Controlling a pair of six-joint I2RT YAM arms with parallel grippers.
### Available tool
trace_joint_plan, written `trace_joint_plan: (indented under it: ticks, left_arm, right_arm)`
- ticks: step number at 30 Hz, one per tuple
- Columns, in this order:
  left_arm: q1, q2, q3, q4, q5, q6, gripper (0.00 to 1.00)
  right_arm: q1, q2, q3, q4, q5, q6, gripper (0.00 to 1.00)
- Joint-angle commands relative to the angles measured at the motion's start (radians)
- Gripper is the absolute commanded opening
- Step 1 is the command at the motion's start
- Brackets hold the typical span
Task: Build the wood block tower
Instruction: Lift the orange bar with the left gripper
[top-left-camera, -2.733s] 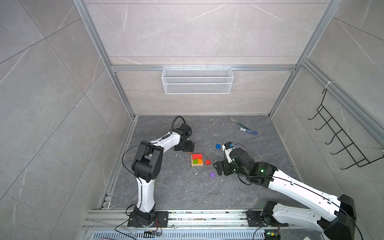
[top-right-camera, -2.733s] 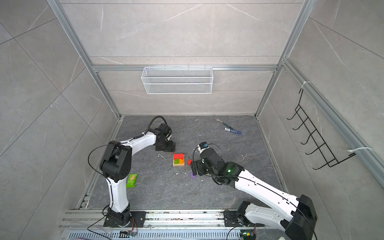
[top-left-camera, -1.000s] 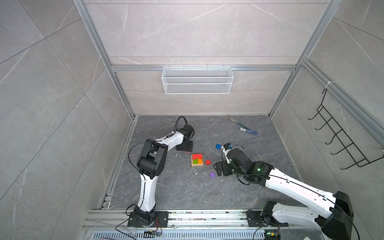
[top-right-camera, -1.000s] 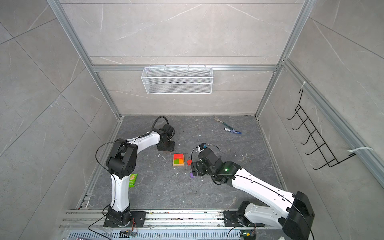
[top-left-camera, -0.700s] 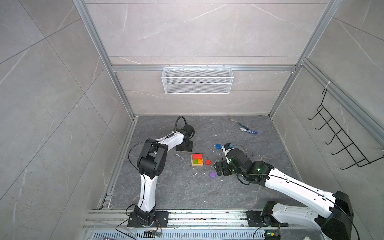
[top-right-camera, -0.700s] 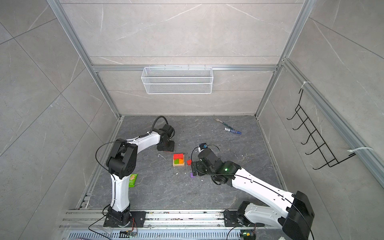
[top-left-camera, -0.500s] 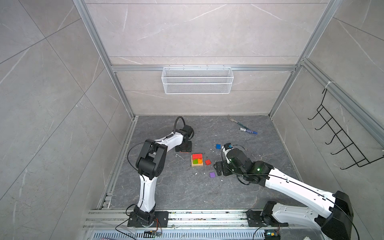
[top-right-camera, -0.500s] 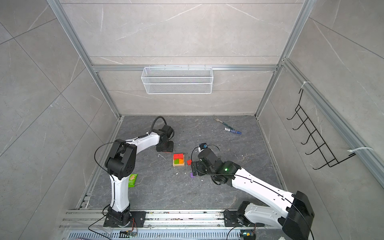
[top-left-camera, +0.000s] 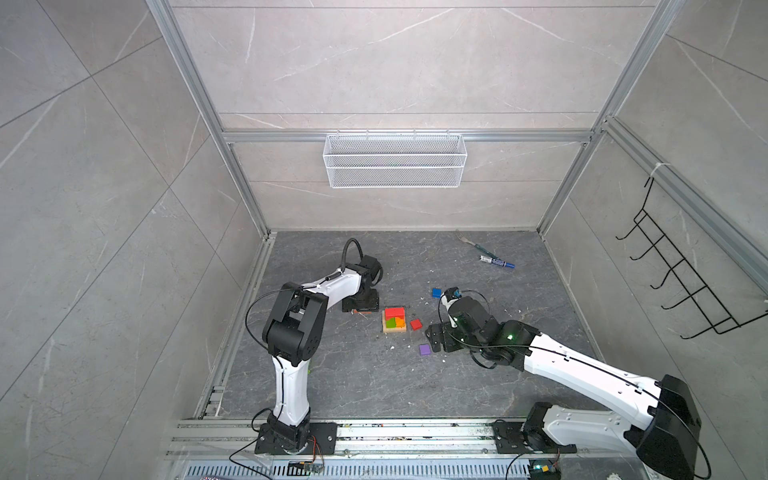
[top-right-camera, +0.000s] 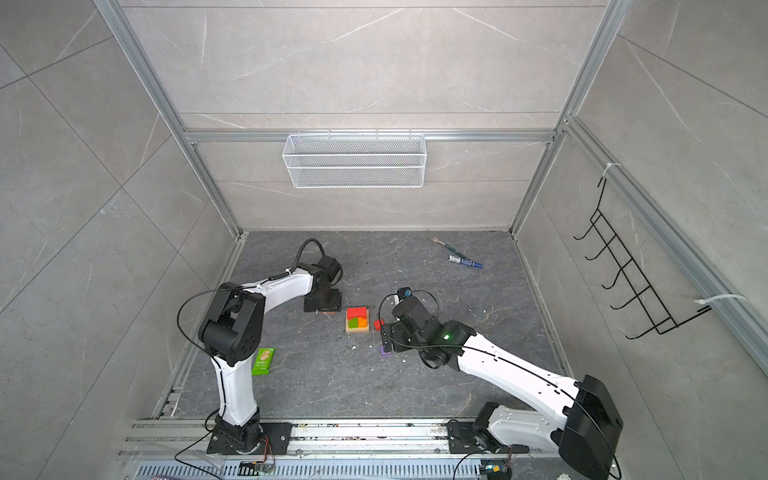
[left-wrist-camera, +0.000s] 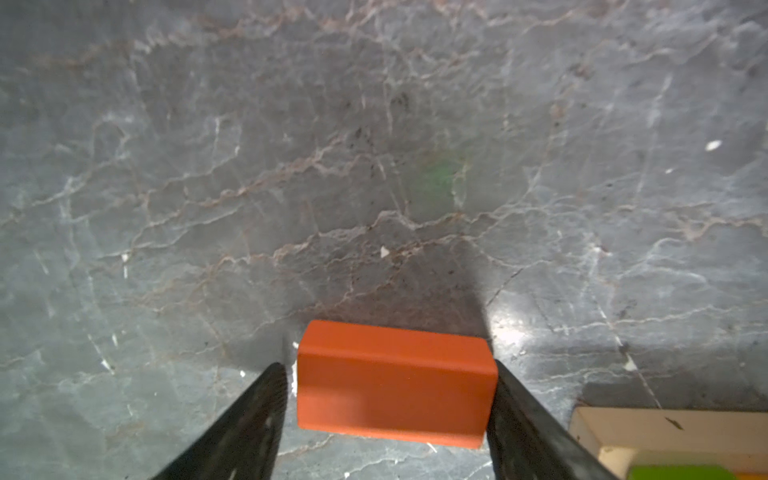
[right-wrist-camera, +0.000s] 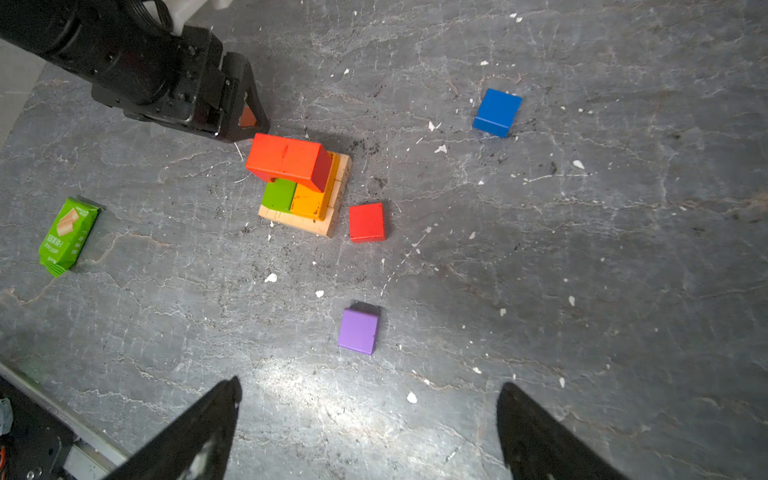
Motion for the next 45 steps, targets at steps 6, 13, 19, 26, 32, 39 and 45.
trace_joint_plan:
  ticks: [6, 13, 19, 26, 32, 39, 45]
  left_arm:
    - [0.004, 0.033, 0.025, -0.121, 0.017, 0.014, 0.77]
    - [0.005, 0.048, 0.032, -0.108, 0.033, 0.044, 0.69]
    - [0.006, 0.048, 0.038, -0.099, 0.008, 0.083, 0.73]
    - [0.011, 0.061, 0.05, -0.067, -0.002, 0.169, 0.82]
    - [0.011, 0.091, 0.051, -0.032, 0.034, 0.229, 0.74]
    - [0.012, 0.084, 0.019, -0.024, 0.039, 0.224, 0.69]
    - [0.012, 0.067, -0.007, -0.027, 0.036, 0.211, 0.63]
  right_arm:
    - [-0.003, 0.009, 0.018, 0.009, -0.01, 0.015, 0.96]
    - [-0.003, 0.009, 0.025, -0.001, -0.005, 0.008, 0.96]
    - [-0.003, 0.011, 0.036, -0.01, -0.008, 0.007, 0.96]
    - [-0.003, 0.001, 0.039, -0.021, -0.006, 0.004, 0.96]
    - [-0.003, -0.009, 0.038, -0.043, 0.002, -0.001, 0.95]
    - [-0.003, -0.004, 0.026, -0.033, -0.002, 0.009, 0.95]
    - [-0.003, 0.008, 0.028, -0.025, -0.008, 0.011, 0.95]
